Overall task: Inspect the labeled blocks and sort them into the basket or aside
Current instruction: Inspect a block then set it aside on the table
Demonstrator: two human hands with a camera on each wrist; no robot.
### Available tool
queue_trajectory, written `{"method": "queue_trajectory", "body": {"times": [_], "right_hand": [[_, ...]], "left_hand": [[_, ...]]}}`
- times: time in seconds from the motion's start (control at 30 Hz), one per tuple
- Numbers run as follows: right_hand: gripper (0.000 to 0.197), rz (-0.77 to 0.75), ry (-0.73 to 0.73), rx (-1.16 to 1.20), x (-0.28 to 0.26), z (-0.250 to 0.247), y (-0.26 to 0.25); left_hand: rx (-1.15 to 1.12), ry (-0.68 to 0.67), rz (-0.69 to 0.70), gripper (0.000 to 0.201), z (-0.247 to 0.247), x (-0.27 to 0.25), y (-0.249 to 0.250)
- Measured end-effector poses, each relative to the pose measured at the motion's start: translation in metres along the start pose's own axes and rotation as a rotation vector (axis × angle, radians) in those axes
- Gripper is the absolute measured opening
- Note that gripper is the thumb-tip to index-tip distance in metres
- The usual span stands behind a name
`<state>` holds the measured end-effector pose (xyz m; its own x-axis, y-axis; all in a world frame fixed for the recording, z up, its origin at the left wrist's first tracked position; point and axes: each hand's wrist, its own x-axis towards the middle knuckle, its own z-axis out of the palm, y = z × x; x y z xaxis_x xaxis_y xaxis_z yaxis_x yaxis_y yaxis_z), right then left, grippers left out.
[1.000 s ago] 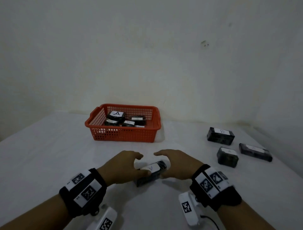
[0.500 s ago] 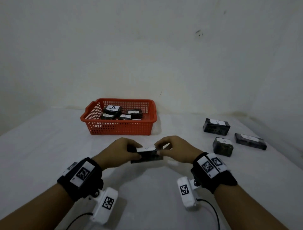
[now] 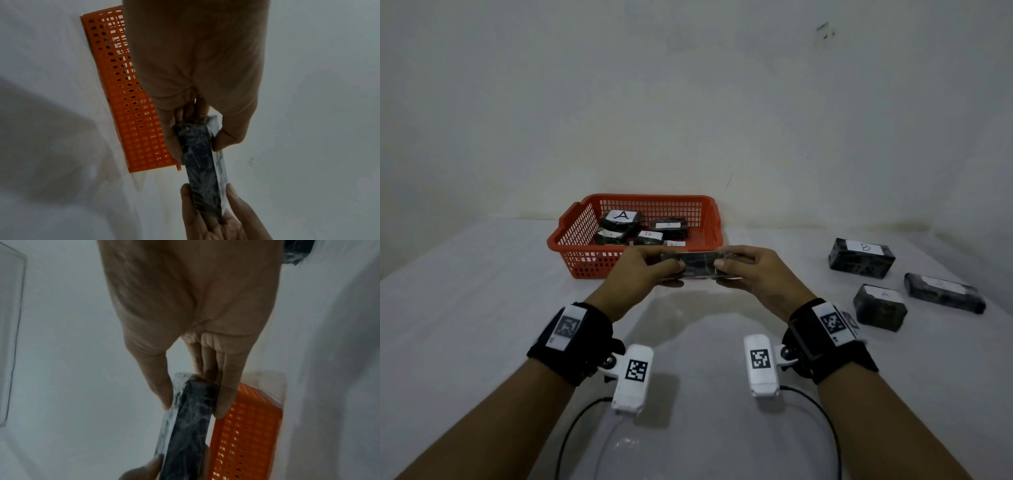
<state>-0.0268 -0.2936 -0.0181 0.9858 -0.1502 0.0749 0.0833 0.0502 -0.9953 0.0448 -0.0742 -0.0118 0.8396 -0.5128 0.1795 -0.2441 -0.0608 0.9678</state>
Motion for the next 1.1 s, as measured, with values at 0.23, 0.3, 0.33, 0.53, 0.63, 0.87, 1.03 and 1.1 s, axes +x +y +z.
{"method": "queue_trajectory", "body": {"times": [0.23, 0.3, 0.33, 0.53, 0.63, 0.87, 1.03, 1.1], "right_hand": [[0.027, -0.026, 0.093, 0.027, 0.017, -0.006, 0.015], [0.026, -0.01, 0.092, 0.033, 0.018, -0.006, 0.02], [0.026, 0.004, 0.078, 0.033, 0.018, -0.005, 0.021], [0.029, -0.015, 0.078, -0.019, 0.016, 0.005, 0.024], [0.028, -0.05, 0.102, -0.021, 0.014, 0.007, 0.024], [0.026, -0.012, 0.026, 0.067, 0.009, 0.003, 0.025], [0.027, -0.064, 0.062, -0.012, 0.006, 0.002, 0.028], [0.029, -0.067, 0.029, 0.0, 0.006, 0.003, 0.028]], "left_hand": [[-0.15, -0.053, -0.045, 0.025, -0.003, 0.013, -0.017], [-0.124, 0.004, -0.028, 0.023, 0.0, 0.013, -0.025], [-0.106, 0.032, -0.022, 0.023, 0.001, 0.013, -0.027], [-0.082, -0.028, -0.001, 0.025, 0.008, 0.008, -0.03], [-0.1, -0.013, 0.001, 0.023, 0.011, 0.006, -0.028], [-0.121, 0.02, -0.004, 0.028, 0.003, 0.003, -0.029], [-0.114, 0.046, 0.029, 0.03, 0.004, 0.0, -0.03], [-0.091, 0.046, 0.074, 0.03, 0.002, 0.0, -0.029]]}}
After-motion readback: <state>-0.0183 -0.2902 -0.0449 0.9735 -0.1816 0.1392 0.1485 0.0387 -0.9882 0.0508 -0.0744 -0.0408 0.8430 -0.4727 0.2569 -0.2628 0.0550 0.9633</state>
